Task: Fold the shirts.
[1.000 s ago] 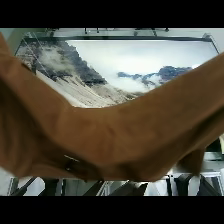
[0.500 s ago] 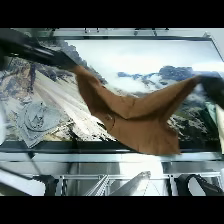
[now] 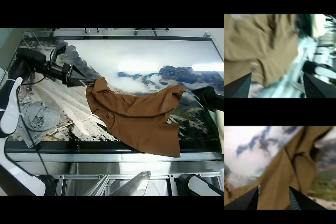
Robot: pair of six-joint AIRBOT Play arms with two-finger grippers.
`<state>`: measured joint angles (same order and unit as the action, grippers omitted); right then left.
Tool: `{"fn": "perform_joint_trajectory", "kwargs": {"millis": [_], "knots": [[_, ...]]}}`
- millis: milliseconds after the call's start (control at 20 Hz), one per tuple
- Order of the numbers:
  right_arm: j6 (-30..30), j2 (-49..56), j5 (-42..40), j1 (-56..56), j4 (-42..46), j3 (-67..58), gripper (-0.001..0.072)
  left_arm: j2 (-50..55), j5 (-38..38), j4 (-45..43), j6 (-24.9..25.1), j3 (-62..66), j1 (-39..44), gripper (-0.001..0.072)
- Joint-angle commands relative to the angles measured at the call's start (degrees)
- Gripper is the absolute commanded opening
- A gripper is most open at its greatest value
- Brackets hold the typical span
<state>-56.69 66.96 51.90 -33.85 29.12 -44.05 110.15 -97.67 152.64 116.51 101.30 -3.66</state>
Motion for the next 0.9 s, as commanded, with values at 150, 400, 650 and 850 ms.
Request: {"fn": "perform_joint_trajectory", "kwargs": {"millis": [150,400,650,850], "knots": [[-9.3,7.6,7.1,-4.2,12.6,-3.7,0.0432,-18.9,10.6,-1.2,4.3,-40.4,4.5,0.0708],[-8.9,18.9,8.0,-0.3,9.0,-11.9,0.0430,-26.5,27.8,3.9,2.7,-59.8,13.9,0.0707],[-14.1,28.7,8.3,3.9,9.3,-24.0,0.0430,-25.5,40.1,4.6,-4.4,-59.9,25.1,0.0707],[-14.9,32.7,8.8,5.6,9.2,-29.7,0.0430,-17.6,40.1,5.0,-6.1,-54.4,30.6,0.0701]]}}
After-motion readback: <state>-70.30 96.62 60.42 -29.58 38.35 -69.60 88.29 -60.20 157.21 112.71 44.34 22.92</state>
